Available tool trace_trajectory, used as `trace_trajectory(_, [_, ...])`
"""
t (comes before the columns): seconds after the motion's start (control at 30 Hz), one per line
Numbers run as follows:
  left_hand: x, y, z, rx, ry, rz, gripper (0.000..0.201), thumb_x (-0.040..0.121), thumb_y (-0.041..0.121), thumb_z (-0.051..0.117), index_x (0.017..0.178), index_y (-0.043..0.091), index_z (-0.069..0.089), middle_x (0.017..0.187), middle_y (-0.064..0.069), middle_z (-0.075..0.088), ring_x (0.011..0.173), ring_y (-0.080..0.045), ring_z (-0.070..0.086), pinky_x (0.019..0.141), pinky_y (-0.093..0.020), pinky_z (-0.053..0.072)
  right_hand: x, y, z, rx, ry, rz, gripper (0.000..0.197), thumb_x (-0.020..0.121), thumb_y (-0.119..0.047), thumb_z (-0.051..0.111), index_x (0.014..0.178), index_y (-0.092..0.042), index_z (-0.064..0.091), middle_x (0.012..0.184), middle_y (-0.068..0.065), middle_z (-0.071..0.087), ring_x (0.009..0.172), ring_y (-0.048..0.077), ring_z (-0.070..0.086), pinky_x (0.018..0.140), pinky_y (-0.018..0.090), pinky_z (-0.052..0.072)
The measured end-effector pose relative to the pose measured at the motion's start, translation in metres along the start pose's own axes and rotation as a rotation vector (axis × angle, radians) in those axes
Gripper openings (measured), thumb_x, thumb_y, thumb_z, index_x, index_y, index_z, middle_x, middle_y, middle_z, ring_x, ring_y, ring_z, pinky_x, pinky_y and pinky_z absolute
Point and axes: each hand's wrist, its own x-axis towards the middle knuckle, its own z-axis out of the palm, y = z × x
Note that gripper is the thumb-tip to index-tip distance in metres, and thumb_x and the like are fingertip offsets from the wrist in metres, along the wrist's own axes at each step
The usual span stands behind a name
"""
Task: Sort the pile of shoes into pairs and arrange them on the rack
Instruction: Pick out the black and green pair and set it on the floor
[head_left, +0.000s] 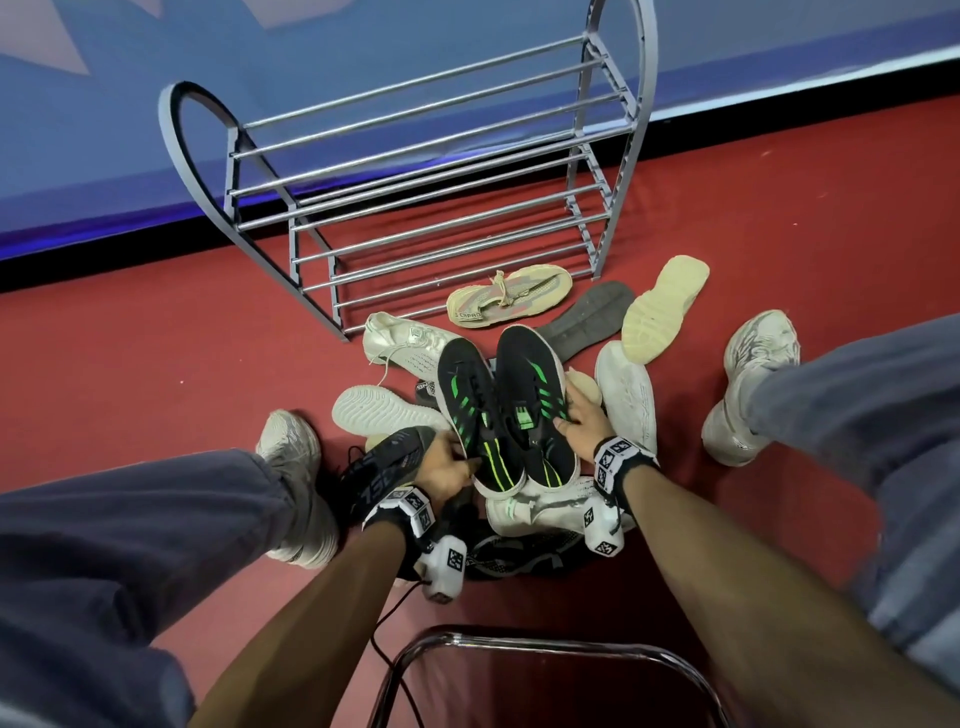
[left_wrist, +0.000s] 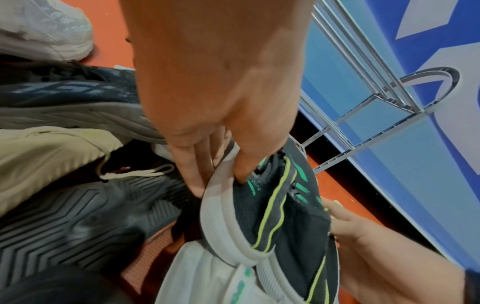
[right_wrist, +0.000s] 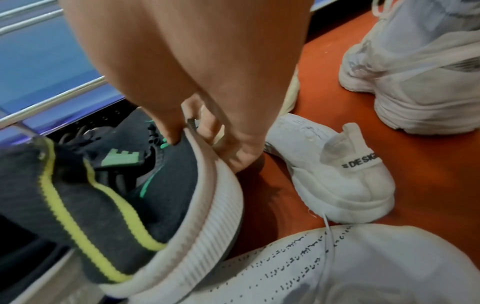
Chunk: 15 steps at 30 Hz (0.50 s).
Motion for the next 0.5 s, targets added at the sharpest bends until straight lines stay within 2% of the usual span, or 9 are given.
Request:
trace_trajectory(0.1, [0.008,0.001,-0.002,0.028,-0.003,0.006,0.045,0.081,-0.004,0.073,0.115,0.011,0.048,0.107,-0.016,0.067,0.100,-0.034,0.070,0.087,-0.053,0.059,-0.001,-0.003,0.006,-0.098,0.057,0.031,0.073,0.093,-0.019,0.059,0.149,-0.051,0.025,0.131,0.004,0.064,0.120,0.020,0.061,0.107,0.040,0.046])
trace_trajectory(0.17, [0.012,-0.001,-0.003,0.011,-0.006,-0.012,0.048,0.077,0.000,0.076,0.114,0.011,0.049,0.111,-0.018,0.067,0.101,-0.033,0.070,0.089,-0.053,0.058,-0.007,-0.010,0.010,-0.190,0.096,0.009,0.072,0.092,-0.019,0.053,0.150,-0.049,0.022,0.131,0.004,0.063,0.115,0.025,0.062,0.101,0.041,0.049])
trace_trajectory(0.23, [0.018,-0.008,-0.002,0.011,-0.018,-0.015,0.054,0.072,0.006,0.080,0.117,0.010,0.050,0.113,-0.019,0.068,0.101,-0.032,0.071,0.090,-0.055,0.058,-0.017,-0.019,0.014,-0.393,0.164,-0.038,0.072,0.089,-0.019,0.052,0.151,-0.038,0.022,0.134,0.005,0.057,0.114,0.030,0.058,0.096,0.042,0.051])
trace_trajectory(0.27, [0.023,-0.012,-0.002,0.018,-0.022,-0.010,0.056,0.070,0.007,0.081,0.118,0.009,0.051,0.112,-0.019,0.068,0.101,-0.033,0.071,0.090,-0.055,0.058,-0.021,-0.025,0.016,-0.532,0.248,-0.091,0.066,0.089,-0.022,0.056,0.148,-0.030,0.028,0.134,0.006,0.053,0.117,0.031,0.054,0.095,0.044,0.050])
trace_trajectory(0.33, [0.024,-0.012,-0.001,0.039,-0.016,0.001,0.056,0.071,0.006,0.082,0.117,0.010,0.051,0.107,-0.015,0.069,0.099,-0.032,0.071,0.089,-0.054,0.058,-0.035,-0.045,0.018,-0.750,0.407,-0.219,0.040,0.088,-0.034,0.059,0.123,-0.020,0.047,0.122,0.007,0.053,0.115,0.030,0.051,0.093,0.045,0.048])
trace_trajectory(0.37, [0.022,-0.010,-0.001,0.054,-0.014,0.004,0.054,0.072,0.005,0.081,0.116,0.011,0.050,0.104,-0.013,0.069,0.098,-0.032,0.071,0.087,-0.052,0.059,-0.041,-0.055,0.020,-0.811,0.406,-0.270,0.027,0.090,-0.041,0.055,0.106,-0.019,0.051,0.113,0.006,0.056,0.108,0.029,0.054,0.087,0.043,0.049])
trace_trajectory(0.4, [0.022,-0.008,-0.001,0.068,-0.017,0.009,0.053,0.073,0.004,0.080,0.115,0.011,0.049,0.102,-0.011,0.069,0.098,-0.031,0.071,0.086,-0.050,0.060,-0.043,-0.062,0.023,-0.838,0.336,-0.278,0.029,0.093,-0.048,0.050,0.093,-0.018,0.052,0.103,0.006,0.061,0.099,0.028,0.059,0.077,0.038,0.050])
trace_trajectory(0.43, [0.021,-0.007,-0.001,0.078,-0.024,0.010,0.053,0.072,0.005,0.080,0.115,0.012,0.049,0.100,-0.010,0.068,0.097,-0.030,0.071,0.085,-0.049,0.060,-0.045,-0.067,0.028,-0.846,0.237,-0.233,0.040,0.094,-0.056,0.045,0.084,-0.018,0.052,0.095,0.005,0.065,0.089,0.028,0.063,0.068,0.034,0.048])
trace_trajectory(0.5, [0.023,-0.011,-0.001,0.097,-0.020,0.021,0.055,0.067,0.010,0.080,0.112,0.015,0.049,0.099,-0.008,0.069,0.094,-0.029,0.071,0.083,-0.049,0.060,-0.045,-0.067,0.039,-0.843,0.090,-0.100,0.062,0.087,-0.074,0.039,0.081,-0.016,0.058,0.087,0.004,0.067,0.079,0.028,0.066,0.062,0.031,0.047])
